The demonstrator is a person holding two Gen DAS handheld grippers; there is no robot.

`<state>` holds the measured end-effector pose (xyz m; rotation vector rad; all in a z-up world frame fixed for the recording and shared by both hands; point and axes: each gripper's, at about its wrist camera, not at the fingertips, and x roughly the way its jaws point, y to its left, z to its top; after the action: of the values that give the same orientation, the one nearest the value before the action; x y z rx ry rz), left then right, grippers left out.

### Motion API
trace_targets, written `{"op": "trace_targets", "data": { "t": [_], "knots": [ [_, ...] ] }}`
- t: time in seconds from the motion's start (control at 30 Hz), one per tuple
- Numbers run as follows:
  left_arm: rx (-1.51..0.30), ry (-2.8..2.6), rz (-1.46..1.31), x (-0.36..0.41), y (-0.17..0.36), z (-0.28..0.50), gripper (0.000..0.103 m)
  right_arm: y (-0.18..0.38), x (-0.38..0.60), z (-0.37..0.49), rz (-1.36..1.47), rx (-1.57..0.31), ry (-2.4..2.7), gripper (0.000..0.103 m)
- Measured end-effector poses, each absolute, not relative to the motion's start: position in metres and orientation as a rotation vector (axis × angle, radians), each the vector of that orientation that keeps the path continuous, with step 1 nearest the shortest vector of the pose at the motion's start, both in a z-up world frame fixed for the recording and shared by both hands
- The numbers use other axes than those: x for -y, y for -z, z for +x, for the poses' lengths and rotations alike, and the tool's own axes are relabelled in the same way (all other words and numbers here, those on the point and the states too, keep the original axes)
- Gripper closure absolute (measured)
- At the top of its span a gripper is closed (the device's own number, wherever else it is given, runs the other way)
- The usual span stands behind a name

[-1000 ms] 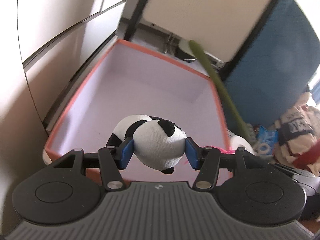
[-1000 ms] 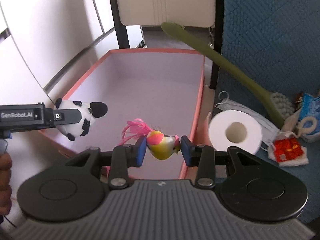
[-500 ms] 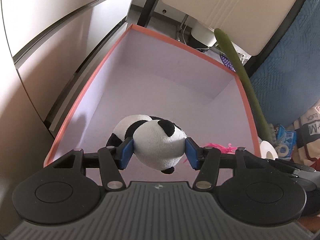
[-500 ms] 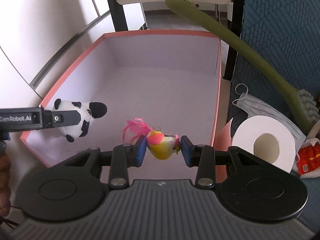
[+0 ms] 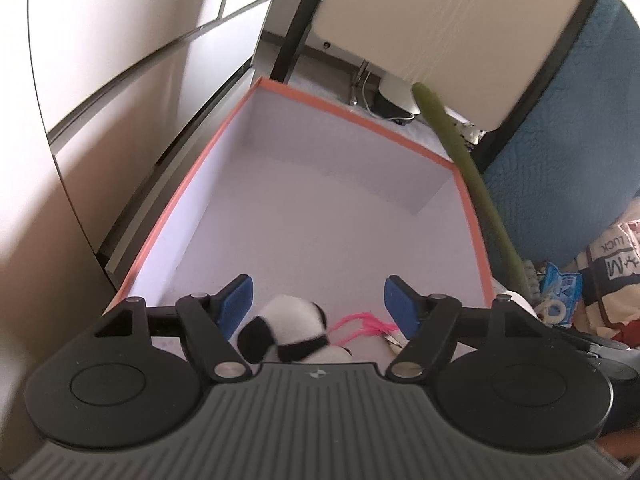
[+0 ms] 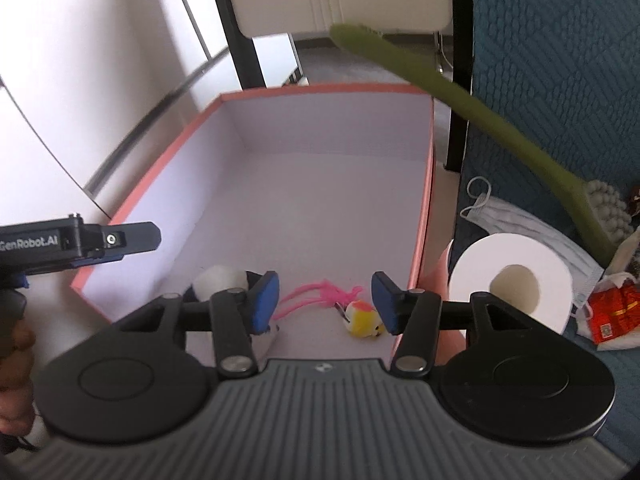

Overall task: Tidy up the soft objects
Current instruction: 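Open both tools to release the toys into the box, then withdraw both tools from the box back over the chair seat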

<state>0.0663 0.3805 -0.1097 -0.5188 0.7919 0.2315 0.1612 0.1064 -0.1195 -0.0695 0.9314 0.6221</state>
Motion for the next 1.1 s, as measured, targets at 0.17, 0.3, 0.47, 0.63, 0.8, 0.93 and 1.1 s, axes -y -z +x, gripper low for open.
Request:
{"op": "trace_targets", "data": {
  "t": [0.17,0.3,0.47,0.63,0.8,0.93,1.1],
  "knots": [
    [-0.759,-0.214,-0.496,-0.365,0.096,0.05,0.026,0.102,-0.088,0.147,-0.055,-0.888,-0.612,0.049],
    [-0.733,-0.192,-0.479,-0.347,0.084,0.035,0.026,0.09,-0.074,0.136,-0.05,-0.852,-0.603,0.049],
    [-0.713,-0.155,-0.465,-0.324,0.075,0.018,0.026,0.08,-0.055,0.122,-0.04,-0.816,-0.585,0.049],
    [-0.693,-0.13,-0.466,-0.304,0.066,0.002,0.026,0.07,-0.038,0.108,-0.028,-0.788,-0.572,0.049],
    [-0.672,-0.092,-0.45,-0.284,0.059,-0.008,0.026,0.061,-0.019,0.093,-0.007,-0.76,-0.552,0.049],
    [-0.664,-0.063,-0.442,-0.269,0.056,-0.016,0.026,0.055,-0.001,0.078,-0.001,-0.74,-0.52,0.049],
    [-0.66,-0.025,-0.439,-0.249,0.054,-0.022,0.026,0.053,0.021,0.062,0.007,-0.746,-0.49,0.049]
  ]
}}
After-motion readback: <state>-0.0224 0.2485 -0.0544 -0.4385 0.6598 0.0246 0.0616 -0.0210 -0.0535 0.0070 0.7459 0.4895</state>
